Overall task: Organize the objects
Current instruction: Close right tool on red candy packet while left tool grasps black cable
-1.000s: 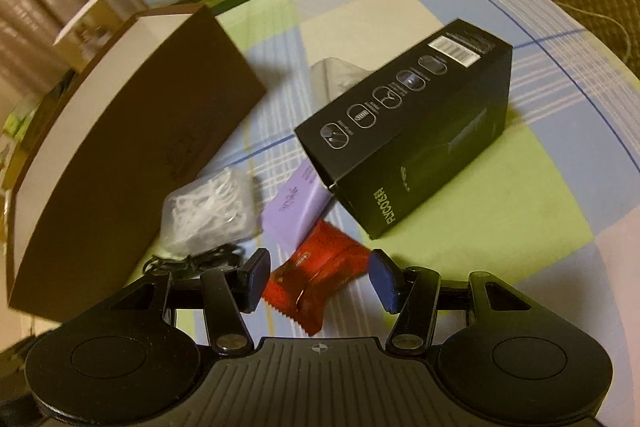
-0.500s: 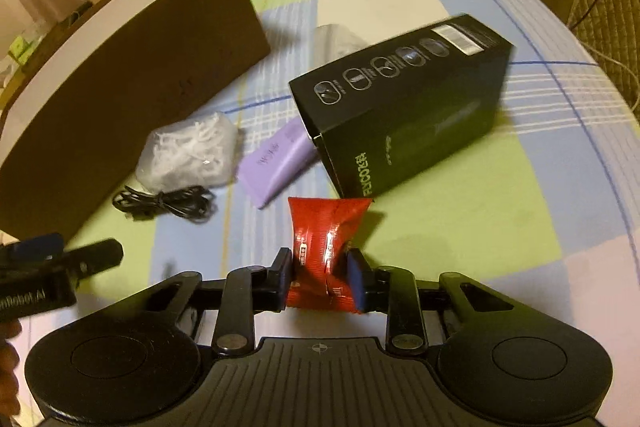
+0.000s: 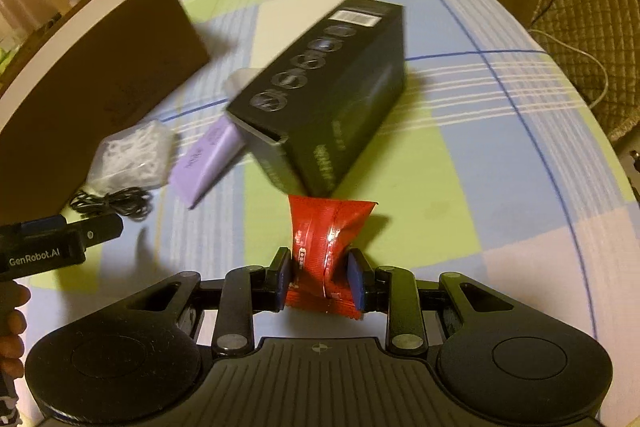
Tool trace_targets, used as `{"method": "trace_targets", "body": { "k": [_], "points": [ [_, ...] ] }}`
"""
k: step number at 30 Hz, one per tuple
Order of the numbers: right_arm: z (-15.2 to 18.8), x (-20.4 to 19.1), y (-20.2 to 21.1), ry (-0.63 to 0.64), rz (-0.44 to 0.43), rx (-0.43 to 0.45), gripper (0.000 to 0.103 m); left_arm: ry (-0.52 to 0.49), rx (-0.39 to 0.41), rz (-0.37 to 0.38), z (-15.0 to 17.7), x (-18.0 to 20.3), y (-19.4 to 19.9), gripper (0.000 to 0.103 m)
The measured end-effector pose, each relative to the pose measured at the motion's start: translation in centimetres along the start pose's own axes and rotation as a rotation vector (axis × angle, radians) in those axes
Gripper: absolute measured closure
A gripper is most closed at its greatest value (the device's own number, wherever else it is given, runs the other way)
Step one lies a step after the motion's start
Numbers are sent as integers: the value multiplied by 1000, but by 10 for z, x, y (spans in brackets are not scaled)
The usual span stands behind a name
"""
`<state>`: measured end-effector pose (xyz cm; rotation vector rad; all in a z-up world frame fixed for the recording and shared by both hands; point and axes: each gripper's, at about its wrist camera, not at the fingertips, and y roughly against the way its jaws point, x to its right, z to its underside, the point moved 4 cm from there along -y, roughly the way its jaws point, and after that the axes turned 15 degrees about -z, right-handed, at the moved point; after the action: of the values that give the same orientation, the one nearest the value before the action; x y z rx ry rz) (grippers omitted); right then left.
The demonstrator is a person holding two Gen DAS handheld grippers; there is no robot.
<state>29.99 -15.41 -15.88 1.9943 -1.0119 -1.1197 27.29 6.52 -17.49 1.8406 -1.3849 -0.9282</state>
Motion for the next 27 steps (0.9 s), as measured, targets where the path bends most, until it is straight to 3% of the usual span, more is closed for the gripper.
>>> {"method": "trace_targets", "body": {
  "k": [9,12,14,24,27],
  "points": [
    [-4,17,8,-11,17,12,73,5,8,1,-8,14,-14,5],
    [-4,18,9,6,35,19,50,-19,31,-16,-9,18,-19,5],
    [-3,17,10,27,41,34,43,-32,40,-17,-10,19,-22,6],
    [-3,18,6,67,33,26,45,-69,70,-37,-3,14,-17,7],
    [-1,20,3,64,34,11,58,-69,59,-43,4,7,-12,7]
  ]
}}
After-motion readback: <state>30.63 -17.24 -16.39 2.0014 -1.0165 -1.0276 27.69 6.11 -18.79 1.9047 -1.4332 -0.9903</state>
